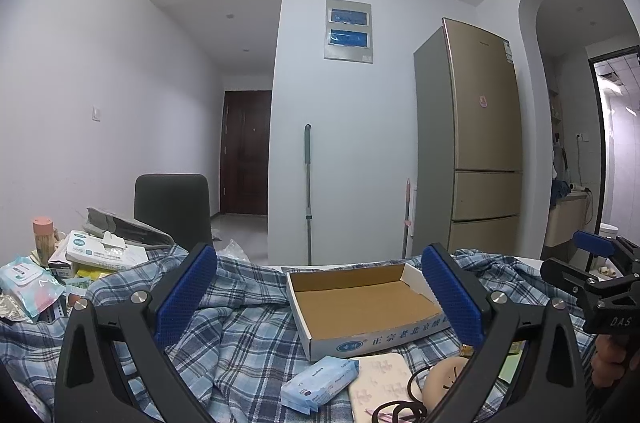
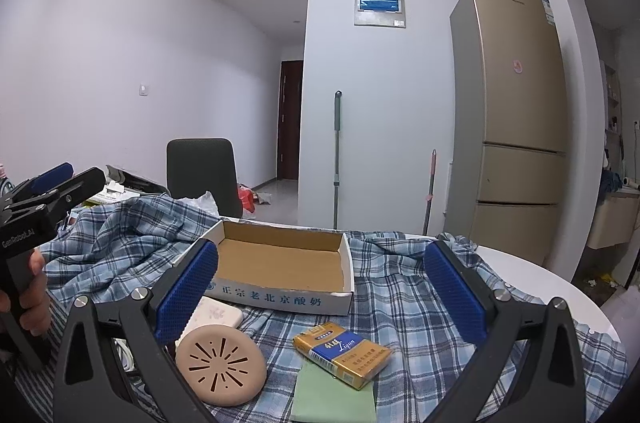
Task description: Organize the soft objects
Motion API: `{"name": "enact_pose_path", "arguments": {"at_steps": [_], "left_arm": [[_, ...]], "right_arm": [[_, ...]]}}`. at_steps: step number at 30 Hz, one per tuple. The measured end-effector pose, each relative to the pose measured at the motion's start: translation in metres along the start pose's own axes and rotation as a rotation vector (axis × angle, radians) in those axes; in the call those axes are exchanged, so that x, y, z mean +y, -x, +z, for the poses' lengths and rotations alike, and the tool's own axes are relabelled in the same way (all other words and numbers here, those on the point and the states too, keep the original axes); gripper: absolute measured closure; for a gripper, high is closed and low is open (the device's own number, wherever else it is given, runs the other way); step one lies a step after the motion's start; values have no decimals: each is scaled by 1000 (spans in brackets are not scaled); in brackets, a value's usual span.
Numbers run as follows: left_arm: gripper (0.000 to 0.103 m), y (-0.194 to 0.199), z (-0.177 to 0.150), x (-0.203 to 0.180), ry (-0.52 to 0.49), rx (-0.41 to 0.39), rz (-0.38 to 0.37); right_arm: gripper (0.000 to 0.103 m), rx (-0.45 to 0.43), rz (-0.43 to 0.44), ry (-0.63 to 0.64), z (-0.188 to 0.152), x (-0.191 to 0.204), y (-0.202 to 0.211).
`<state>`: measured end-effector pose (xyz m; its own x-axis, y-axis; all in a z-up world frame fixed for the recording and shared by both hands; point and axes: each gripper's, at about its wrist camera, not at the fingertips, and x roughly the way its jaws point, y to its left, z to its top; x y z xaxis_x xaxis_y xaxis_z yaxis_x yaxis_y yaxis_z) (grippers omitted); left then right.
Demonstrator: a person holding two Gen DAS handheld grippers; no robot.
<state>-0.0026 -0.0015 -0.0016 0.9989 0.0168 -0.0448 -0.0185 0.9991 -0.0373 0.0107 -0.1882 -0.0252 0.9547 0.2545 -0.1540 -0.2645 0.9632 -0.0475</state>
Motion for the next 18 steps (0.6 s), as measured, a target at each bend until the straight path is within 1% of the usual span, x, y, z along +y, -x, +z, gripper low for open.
{"name": "enact_pose_path", "arguments": {"at_steps": [18], "left_arm": [[0, -1, 1, 1, 1, 5, 3]], "right_arm": [[0, 13, 1, -5, -2, 1, -3]]}}
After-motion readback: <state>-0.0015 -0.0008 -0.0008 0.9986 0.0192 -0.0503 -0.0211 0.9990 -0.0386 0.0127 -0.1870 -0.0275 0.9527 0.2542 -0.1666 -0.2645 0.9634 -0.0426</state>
